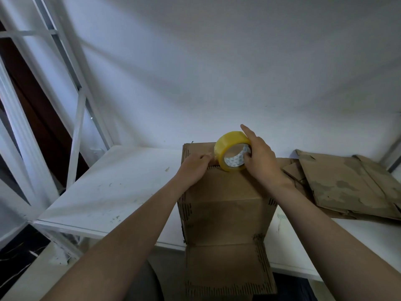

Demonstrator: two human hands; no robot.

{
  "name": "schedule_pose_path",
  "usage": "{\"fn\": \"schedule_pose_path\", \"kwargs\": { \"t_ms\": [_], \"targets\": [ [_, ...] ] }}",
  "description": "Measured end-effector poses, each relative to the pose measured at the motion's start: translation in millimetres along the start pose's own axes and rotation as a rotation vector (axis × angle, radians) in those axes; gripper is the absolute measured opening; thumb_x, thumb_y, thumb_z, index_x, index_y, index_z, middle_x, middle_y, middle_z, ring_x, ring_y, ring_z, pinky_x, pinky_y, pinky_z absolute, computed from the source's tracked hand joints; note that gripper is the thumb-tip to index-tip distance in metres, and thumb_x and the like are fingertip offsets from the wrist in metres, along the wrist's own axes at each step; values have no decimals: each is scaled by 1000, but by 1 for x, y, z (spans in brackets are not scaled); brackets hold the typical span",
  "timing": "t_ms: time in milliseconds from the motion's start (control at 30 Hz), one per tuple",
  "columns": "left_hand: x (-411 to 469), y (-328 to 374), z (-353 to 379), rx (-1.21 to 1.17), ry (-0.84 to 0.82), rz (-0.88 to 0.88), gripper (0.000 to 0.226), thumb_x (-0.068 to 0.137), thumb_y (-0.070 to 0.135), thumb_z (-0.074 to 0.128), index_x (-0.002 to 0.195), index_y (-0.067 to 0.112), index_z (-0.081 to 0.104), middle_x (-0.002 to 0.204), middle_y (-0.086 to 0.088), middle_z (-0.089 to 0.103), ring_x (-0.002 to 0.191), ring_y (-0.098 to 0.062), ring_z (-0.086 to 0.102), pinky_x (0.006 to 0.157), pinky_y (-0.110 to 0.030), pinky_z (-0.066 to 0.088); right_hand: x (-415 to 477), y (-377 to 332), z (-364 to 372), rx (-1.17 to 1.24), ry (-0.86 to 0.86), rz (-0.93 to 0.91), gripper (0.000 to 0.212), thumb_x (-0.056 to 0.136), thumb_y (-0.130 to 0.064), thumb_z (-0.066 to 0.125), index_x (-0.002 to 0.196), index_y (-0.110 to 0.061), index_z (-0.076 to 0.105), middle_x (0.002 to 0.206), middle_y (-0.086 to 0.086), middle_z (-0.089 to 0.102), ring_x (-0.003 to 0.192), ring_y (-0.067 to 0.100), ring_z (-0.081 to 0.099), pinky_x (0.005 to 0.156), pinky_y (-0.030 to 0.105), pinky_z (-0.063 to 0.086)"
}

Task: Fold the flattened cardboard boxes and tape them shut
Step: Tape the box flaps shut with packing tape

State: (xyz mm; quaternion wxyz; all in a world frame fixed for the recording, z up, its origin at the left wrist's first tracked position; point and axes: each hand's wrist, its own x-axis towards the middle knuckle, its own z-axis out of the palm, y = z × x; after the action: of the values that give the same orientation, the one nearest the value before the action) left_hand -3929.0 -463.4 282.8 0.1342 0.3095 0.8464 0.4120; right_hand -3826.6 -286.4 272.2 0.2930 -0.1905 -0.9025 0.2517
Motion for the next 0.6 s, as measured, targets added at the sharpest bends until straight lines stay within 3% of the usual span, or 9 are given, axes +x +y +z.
{"fn": "schedule_pose_path", "kwargs": {
  "t_ms": [100,167,233,300,467,600],
  "targets": [
    [0,4,1,-43,-2,-37,53,101,42,40,98,-2,69,101,-22,69,92,-32,65,80,-39,47,0,6,1,43,-20,6,67,98,-4,50,154,-35,30,137,10,53,121,28,53,89,28,37],
    [2,8,2,-61,-9,-48,52,100,45,44,90,0,68,84,-20,65,77,-26,61,72,-34,43,0,9,2,68,-26,10,67,98,-4,50,154,-35,31,139,9,52,121,28,53,91,26,38],
    [4,11,3,-104,-4,-72,47,101,43,48,68,10,55,64,-5,47,62,-15,47,63,-30,35,0,11,1,82,-24,6,68,97,-4,51,153,-35,31,140,9,52,121,28,54,91,26,39],
    [6,11,3,-138,-16,-87,44,101,42,49,64,17,47,63,1,41,61,-13,42,63,-29,34,0,11,1,90,-26,0,68,97,-4,52,154,-35,30,141,9,52,122,28,54,92,26,39],
    [4,14,0,-126,-73,-68,41,104,40,45,71,17,52,71,-1,46,69,-16,45,66,-29,34,1,10,1,114,-31,12,68,97,-4,52,154,-35,31,145,8,51,125,28,53,92,25,39],
    [6,10,-15,-98,-64,-48,30,104,30,47,85,9,60,101,-13,65,88,-16,53,75,-29,40,2,6,5,197,-17,13,66,97,-3,52,153,-34,37,148,1,50,132,21,48,97,18,34]
  ]
}}
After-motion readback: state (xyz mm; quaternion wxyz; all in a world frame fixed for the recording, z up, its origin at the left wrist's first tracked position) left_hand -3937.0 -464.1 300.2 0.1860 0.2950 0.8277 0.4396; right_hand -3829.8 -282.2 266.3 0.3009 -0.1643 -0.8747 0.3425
